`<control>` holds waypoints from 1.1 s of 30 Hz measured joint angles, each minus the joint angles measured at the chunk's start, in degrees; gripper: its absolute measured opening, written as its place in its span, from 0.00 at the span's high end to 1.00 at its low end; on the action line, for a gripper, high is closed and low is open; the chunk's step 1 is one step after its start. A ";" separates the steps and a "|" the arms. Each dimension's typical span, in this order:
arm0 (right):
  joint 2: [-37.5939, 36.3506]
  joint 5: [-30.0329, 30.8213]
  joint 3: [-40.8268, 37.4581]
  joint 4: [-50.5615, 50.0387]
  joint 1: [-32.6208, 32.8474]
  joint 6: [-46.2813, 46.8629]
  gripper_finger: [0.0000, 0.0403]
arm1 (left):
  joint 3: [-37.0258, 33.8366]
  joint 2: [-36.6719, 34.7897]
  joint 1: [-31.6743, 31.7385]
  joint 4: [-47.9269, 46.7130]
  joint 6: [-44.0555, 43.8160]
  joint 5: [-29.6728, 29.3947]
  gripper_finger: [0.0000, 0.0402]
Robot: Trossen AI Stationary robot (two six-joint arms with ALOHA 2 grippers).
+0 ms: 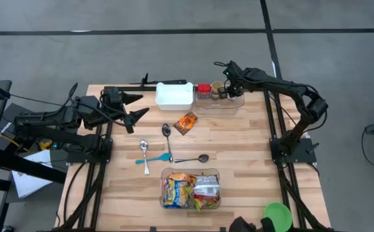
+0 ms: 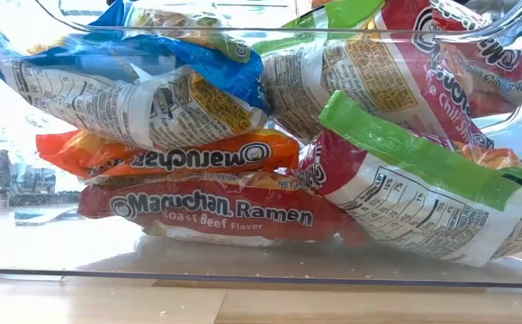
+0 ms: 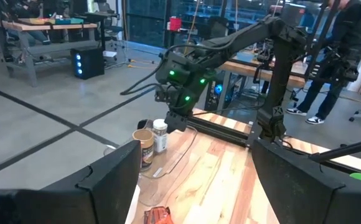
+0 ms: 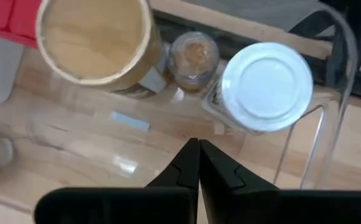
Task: Pick & Place Food Item
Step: Put the white seasoning into the top transparent bin
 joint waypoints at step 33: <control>0.04 4.52 0.00 -0.86 -3.94 -3.55 1.00 | 0.00 0.00 0.00 -0.09 -0.24 0.00 0.25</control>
